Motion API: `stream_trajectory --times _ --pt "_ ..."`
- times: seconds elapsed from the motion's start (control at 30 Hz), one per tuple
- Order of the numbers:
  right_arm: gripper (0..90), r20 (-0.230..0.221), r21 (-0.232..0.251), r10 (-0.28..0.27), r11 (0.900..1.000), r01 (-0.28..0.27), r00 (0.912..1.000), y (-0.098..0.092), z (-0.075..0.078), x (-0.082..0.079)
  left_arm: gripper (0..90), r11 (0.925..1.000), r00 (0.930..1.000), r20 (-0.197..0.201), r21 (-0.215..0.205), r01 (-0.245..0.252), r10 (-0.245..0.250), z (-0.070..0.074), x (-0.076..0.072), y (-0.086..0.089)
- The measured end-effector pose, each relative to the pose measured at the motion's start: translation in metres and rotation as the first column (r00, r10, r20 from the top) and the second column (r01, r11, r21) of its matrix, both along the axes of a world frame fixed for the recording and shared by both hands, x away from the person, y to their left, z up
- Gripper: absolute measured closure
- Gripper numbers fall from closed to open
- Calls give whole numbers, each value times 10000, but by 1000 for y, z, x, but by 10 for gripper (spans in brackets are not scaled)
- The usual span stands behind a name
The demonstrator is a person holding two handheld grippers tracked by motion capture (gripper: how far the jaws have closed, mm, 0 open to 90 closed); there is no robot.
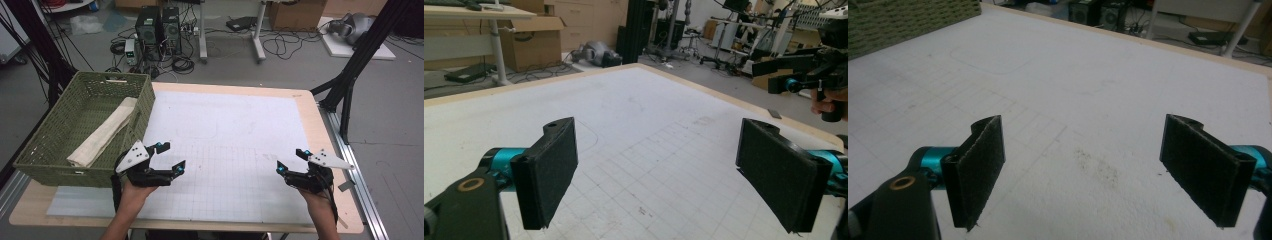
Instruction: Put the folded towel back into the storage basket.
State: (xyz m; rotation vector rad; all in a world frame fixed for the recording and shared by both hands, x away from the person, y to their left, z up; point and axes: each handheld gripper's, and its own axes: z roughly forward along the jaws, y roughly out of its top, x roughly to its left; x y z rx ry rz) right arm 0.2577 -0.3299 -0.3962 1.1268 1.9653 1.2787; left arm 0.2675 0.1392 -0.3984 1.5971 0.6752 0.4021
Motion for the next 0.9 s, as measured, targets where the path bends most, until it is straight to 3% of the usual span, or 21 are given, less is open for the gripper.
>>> stream_trajectory --times 0.27,0.57,0.9 --pt "169 3 -262 -297 9992 297 9996 -2 -21 -6 174 9996 9999 -120 291 -16 19 -9 0 -2" --pt "168 57 -522 -220 9984 223 9997 2 -27 -5 177 9984 9995 -308 563 -14 31 -21 1 -6" --pt "168 50 -406 -142 9991 144 9999 3 -26 -4 177 9980 9993 -359 623 -74 97 -23 1 -6"
